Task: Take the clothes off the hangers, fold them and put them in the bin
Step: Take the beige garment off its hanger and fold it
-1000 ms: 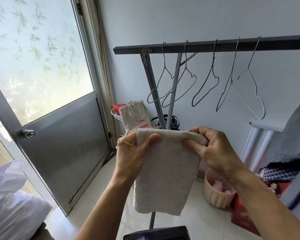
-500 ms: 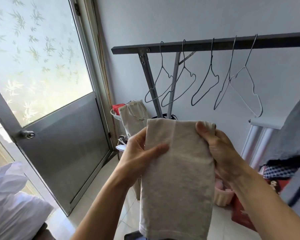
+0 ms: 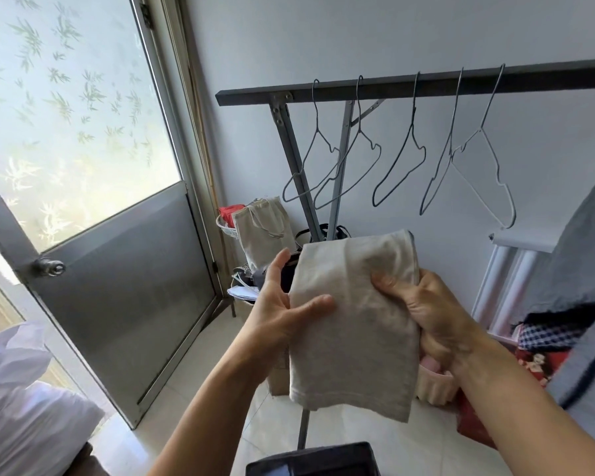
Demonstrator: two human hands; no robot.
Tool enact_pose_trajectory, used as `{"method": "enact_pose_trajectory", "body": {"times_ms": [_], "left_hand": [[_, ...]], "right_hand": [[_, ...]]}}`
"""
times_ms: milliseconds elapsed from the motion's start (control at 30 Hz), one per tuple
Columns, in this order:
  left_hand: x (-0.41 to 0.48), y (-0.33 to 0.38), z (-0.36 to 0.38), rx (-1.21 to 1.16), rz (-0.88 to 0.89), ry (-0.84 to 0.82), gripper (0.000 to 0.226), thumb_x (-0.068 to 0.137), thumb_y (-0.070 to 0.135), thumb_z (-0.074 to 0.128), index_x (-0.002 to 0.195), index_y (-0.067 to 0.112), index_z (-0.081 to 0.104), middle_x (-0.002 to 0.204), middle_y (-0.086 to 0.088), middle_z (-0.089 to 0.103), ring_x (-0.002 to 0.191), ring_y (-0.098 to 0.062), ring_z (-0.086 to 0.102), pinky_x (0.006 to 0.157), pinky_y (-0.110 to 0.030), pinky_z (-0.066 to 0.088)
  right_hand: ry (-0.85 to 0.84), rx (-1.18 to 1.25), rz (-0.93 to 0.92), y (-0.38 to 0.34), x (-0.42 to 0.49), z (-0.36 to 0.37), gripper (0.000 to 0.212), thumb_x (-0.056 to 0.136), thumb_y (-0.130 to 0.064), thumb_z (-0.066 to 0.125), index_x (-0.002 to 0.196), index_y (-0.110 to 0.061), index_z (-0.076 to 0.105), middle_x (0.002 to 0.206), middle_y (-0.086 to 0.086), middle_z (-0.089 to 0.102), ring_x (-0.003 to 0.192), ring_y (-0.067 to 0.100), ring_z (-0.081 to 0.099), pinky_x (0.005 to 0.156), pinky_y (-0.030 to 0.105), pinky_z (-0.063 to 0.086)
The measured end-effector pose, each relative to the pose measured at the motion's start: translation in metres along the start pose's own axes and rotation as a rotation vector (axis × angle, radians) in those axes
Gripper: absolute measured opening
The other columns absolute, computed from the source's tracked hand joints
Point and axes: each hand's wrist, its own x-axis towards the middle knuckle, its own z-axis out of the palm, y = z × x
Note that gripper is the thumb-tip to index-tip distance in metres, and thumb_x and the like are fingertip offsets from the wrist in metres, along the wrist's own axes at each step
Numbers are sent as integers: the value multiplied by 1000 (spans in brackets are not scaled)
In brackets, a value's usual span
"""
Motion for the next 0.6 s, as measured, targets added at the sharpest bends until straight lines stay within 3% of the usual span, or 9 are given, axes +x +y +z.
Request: {"method": "enact_pose_trajectory", "body": {"times_ms": [100, 200, 267, 367, 500, 600], "left_hand": [[-1, -2, -2, 51, 124, -23, 93, 76, -9, 70, 147, 38, 31, 96, -18, 74, 88, -32, 72, 74, -41, 60], [1, -3, -6, 245, 244, -29, 70, 74, -14, 72, 129, 26, 57, 104, 5, 73, 94, -15, 70, 80, -30, 58], [2, -4, -9, 437, 284, -22, 68, 73, -14, 75, 124, 30, 61, 110, 20, 68, 102, -5, 66, 87, -26, 55], [5, -3, -15, 748, 386, -7, 71, 73, -3, 79, 125, 38, 57, 118, 30, 60, 113, 5, 57, 98, -20, 48], [7, 3, -18, 1020, 630, -10, 51, 79, 5, 76, 126, 20, 61, 117, 12, 63, 110, 6, 54, 93, -11, 42], [9, 7, -21, 1086, 651, 16, 35, 85, 13, 73, 118, 21, 66, 105, 9, 66, 96, 0, 59, 82, -14, 47]], "right_hand": [[1, 24, 14, -1, 1, 1, 9, 87, -4, 63, 86, 4, 67, 73, 15, 73, 62, 21, 71, 51, 26, 56], [-2, 36, 37, -2, 2, 3, 10, 89, -2, 61, 84, 3, 67, 70, 14, 72, 58, 21, 71, 49, 26, 56], [0, 46, 57, -4, 3, 3, 11, 89, -1, 61, 82, 4, 67, 67, 15, 71, 55, 21, 70, 48, 27, 56], [-5, 48, 99, -6, 4, 2, 11, 89, -1, 61, 81, 6, 66, 63, 15, 70, 52, 21, 68, 46, 27, 55], [24, 48, 134, -5, 7, 2, 15, 90, -4, 60, 86, 9, 63, 65, 16, 68, 52, 21, 67, 46, 25, 55], [59, -31, 105, -4, 11, 1, 19, 87, -15, 66, 81, 0, 55, 68, 14, 54, 53, 19, 55, 45, 23, 49]]}}
